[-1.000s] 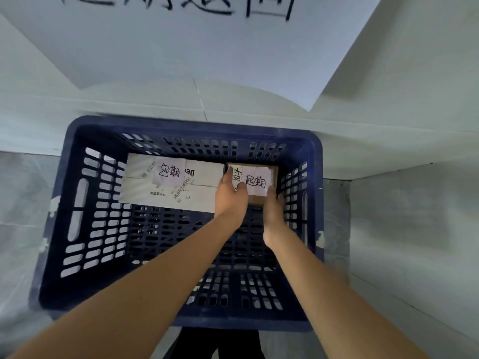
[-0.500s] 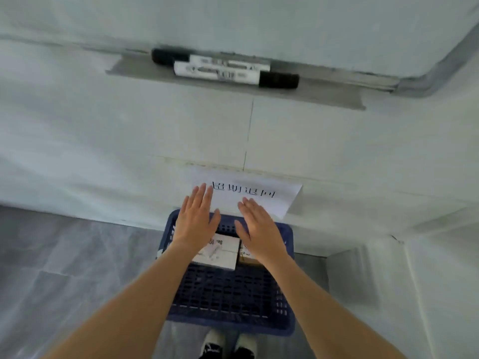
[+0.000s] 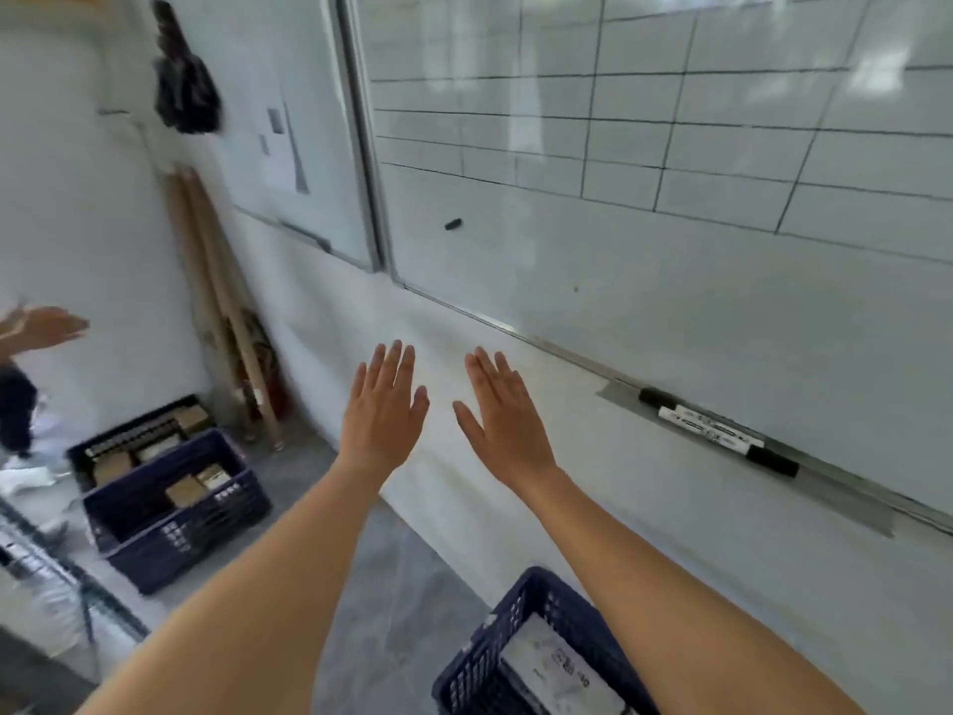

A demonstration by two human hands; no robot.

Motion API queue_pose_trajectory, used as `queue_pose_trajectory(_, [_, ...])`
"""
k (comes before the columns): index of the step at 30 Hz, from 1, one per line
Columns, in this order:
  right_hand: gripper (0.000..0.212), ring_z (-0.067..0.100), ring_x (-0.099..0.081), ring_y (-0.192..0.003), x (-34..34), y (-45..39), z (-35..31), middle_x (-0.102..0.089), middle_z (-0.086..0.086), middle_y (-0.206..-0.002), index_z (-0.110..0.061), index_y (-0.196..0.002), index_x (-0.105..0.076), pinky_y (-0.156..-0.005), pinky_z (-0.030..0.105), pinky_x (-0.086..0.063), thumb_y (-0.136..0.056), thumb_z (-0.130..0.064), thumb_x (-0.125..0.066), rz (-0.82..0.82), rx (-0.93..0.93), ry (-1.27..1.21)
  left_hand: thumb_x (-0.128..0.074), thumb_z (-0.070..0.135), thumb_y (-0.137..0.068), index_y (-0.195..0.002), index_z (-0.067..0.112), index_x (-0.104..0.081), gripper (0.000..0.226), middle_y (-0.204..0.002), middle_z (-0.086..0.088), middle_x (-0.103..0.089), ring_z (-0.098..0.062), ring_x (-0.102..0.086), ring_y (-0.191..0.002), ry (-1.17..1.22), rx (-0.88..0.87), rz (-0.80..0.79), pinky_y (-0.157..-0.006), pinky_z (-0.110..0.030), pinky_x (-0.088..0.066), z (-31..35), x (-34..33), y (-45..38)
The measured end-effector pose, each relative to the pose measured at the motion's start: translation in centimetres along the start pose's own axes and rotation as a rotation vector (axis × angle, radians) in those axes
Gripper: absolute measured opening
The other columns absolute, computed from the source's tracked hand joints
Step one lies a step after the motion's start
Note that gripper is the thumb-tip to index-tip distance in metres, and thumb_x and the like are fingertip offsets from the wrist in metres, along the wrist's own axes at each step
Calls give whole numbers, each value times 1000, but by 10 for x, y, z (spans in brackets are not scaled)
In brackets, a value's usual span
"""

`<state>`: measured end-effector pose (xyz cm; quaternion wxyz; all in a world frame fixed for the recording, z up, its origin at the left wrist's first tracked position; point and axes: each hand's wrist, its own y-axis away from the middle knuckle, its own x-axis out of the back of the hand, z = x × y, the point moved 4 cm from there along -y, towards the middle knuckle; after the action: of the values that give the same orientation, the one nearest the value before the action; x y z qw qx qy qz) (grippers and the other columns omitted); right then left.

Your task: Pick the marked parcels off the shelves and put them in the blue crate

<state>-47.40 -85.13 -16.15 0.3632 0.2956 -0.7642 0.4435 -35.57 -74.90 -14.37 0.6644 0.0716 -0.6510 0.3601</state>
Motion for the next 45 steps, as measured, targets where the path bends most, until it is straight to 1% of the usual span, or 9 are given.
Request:
queue_pose_trajectory(4, [66, 21, 3, -152, -7, -30, -110, -3, 5, -165, -12, -157, -8, -122, 36, 3, -104, -45, -29, -33, 221, -67, -22, 40, -103, -155, 12, -9, 61, -163, -5, -7, -20, -1, -151, -132, 236, 118, -123, -39, -2, -73, 83, 49])
queue_pose_trajectory(8, [70, 24, 10, -152, -23, -25, -226, 7, 7, -165, -10, -156, 1, -123, 40, 4, -104, -48, -28, -97, 376, -147, -17, 46, -101, -155, 9, -3, 67, -163, -9, -2, -22, 2, -150, -279, 463, 171, -122, -38, 2, -143, 157, 135])
queue_pose_trajectory(12, [74, 23, 12, -151, -39, 6, -342, 12, 9, -164, -9, -155, 9, -123, 39, 5, -103, -51, -23, -148, 573, -190, -10, 50, -99, -155, 7, -7, 71, -162, -11, -7, -24, -3, -150, -461, 689, 222, -122, -42, -6, -202, 230, 239])
queue_pose_trajectory(17, [73, 24, 12, -151, -53, 51, -486, 10, 10, -164, -8, -156, 5, -123, 37, 6, -102, -52, -19, -183, 807, -241, -8, 51, -100, -155, 7, -3, 70, -163, -11, -1, -24, 3, -150, -566, 901, 242, -123, -41, -1, -269, 306, 364])
queue_pose_trajectory(26, [70, 24, 15, -150, -89, 155, -723, 14, 7, -164, -11, -156, 8, -123, 41, 4, -102, -50, -15, -281, 1047, -333, -10, 52, -100, -155, 8, -4, 71, -163, -11, -3, -24, 1, -150, -778, 1189, 256, -123, -41, -2, -360, 412, 583])
queue_pose_trajectory(31, [73, 23, 15, -150, -110, 201, -816, 14, 6, -164, -12, -156, 7, -123, 42, 3, -100, -54, -13, -342, 1138, -389, -8, 54, -97, -154, 9, -1, 73, -163, -9, -2, -22, 4, -150, -831, 1304, 251, -120, -36, 8, -396, 444, 664])
queue_pose_trajectory(35, [72, 23, 15, -150, -129, 218, -887, 13, 7, -164, -12, -156, 7, -122, 41, 6, -101, -54, -15, -367, 1207, -442, 12, 59, -87, -154, 9, 1, 85, -163, -9, 2, -22, 7, -150, -845, 1355, 252, -121, -37, 6, -436, 466, 694])
queue_pose_trajectory(39, [74, 23, 14, -150, -153, 221, -956, 12, 7, -164, -12, -156, 7, -123, 42, 4, -100, -55, -13, -352, 1276, -453, -6, 53, -98, -153, 10, 5, 72, -163, -8, 4, -22, 9, -149, -895, 1387, 229, -122, -38, 5, -485, 483, 715])
queue_pose_trajectory(45, [71, 23, 15, -150, -179, 214, -1057, 13, 6, -164, -14, -156, 7, -122, 41, 8, -102, -53, -18, -344, 1362, -500, -12, 52, -99, -154, 11, 5, 70, -163, -7, 5, -20, 10, -149, -928, 1437, 248, -122, -38, 3, -552, 519, 745])
